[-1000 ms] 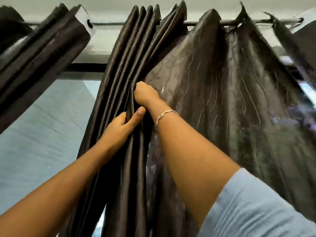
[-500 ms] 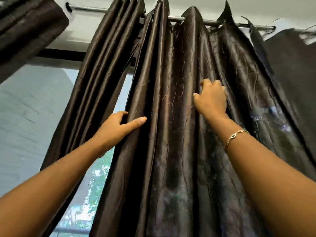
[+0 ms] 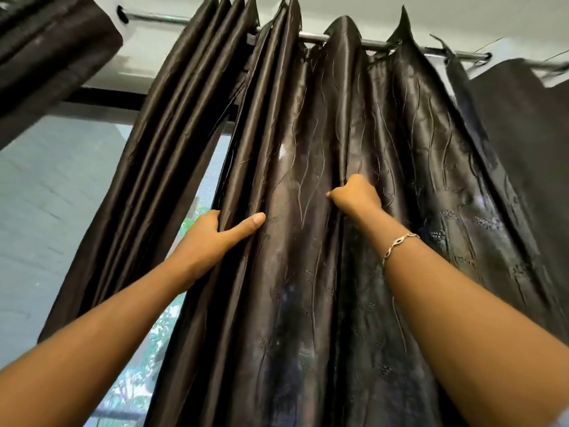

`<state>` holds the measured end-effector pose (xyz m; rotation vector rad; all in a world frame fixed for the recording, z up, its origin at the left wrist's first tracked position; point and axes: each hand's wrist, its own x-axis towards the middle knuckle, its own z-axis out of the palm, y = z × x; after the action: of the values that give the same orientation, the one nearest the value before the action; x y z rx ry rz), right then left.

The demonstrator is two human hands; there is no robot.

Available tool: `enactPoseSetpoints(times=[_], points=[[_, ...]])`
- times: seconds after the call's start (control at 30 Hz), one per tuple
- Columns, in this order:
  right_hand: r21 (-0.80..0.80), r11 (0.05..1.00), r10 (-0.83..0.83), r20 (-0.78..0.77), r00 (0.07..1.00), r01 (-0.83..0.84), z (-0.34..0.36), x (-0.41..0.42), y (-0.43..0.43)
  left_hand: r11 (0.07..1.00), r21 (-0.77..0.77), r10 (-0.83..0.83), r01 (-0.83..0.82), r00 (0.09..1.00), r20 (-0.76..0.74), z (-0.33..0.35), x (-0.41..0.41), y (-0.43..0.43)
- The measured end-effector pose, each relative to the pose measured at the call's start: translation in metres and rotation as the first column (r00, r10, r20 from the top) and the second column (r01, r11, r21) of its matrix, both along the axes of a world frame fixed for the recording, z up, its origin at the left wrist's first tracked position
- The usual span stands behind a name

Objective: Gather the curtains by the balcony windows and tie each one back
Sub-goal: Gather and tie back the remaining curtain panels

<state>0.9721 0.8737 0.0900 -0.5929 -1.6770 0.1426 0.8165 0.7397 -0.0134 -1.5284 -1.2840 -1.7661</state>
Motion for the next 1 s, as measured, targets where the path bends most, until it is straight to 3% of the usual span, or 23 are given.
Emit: enactPoseSetpoints(times=[0.13, 0.27, 0.37, 0.53, 0.63, 0.9, 1.0], points=[[0.189, 0.959, -0.206, -0.038, 0.978, 0.21, -0.009, -0.014, -0.019, 0.998, -0.057, 0.012, -0.009, 0.999, 0.047, -0.001, -0.015, -0.007], [0.277, 0.943, -0.207, 0.056, 0.977, 0.184, -0.005, -0.046, -0.049, 0.994, -0.066, 0.086, -0.083, 0.995, 0.057, -0.003, -0.028, -0.018], [0.275, 0.958, -0.122, 0.134, 0.983, 0.082, 0.003, -0.081, -0.076, 0.995, -0.077, 0.073, -0.07, 0.997, 0.028, -0.005, -0.033, -0.026], [0.339, 0.904, 0.185, 0.239, 0.953, -0.261, 0.015, -0.141, -0.142, 0.997, -0.017, -0.08, 0.08, 0.997, -0.012, -0.004, -0.044, -0.039], [0.348, 0.88, 0.236, 0.27, 0.933, -0.323, 0.02, -0.151, -0.164, 0.984, 0.004, -0.18, 0.18, 0.983, -0.034, -0.003, -0.051, -0.047], [0.329, 0.926, 0.128, 0.185, 0.974, -0.184, 0.008, -0.119, -0.107, 0.985, -0.064, -0.161, 0.163, 0.986, 0.031, -0.002, -0.043, -0.029], [0.364, 0.928, 0.054, 0.071, 0.996, -0.076, 0.008, -0.086, -0.082, 0.979, -0.073, -0.189, 0.19, 0.982, 0.024, -0.002, -0.037, -0.021]])
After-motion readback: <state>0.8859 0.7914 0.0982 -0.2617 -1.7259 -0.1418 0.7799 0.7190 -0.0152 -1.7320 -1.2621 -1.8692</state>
